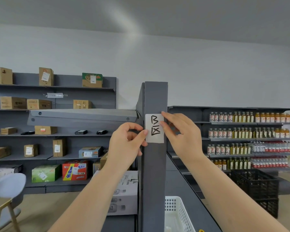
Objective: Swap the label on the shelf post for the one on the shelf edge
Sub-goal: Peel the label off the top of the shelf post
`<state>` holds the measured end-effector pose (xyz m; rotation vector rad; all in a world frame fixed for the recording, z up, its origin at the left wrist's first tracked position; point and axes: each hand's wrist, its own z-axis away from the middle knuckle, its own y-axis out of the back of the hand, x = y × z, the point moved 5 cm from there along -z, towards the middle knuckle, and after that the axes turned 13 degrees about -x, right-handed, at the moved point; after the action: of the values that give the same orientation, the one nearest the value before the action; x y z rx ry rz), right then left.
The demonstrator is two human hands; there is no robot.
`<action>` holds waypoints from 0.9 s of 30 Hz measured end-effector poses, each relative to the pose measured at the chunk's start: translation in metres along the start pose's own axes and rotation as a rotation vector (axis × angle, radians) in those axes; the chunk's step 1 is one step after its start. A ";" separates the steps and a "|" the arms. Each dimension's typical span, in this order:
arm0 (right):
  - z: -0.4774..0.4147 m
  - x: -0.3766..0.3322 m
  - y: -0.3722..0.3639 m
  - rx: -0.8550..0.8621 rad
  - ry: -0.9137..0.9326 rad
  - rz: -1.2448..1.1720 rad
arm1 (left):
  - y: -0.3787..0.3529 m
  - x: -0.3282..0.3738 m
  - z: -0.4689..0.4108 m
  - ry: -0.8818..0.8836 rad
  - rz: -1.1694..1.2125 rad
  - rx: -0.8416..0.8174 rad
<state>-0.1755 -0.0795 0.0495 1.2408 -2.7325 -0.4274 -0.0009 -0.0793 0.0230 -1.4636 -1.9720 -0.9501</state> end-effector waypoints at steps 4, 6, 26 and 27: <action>0.001 -0.001 0.000 0.028 0.010 0.050 | 0.002 0.001 0.001 0.012 0.075 -0.009; 0.002 -0.001 0.000 0.052 0.009 0.051 | 0.002 0.002 0.001 0.014 0.103 -0.017; -0.003 -0.002 -0.004 0.065 -0.128 -0.206 | 0.001 0.001 0.000 0.013 0.141 -0.022; -0.003 -0.003 -0.004 0.055 -0.141 -0.214 | 0.001 0.001 0.000 0.013 0.137 -0.022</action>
<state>-0.1700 -0.0804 0.0514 1.5837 -2.7522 -0.4806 0.0000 -0.0784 0.0240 -1.5783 -1.8307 -0.9216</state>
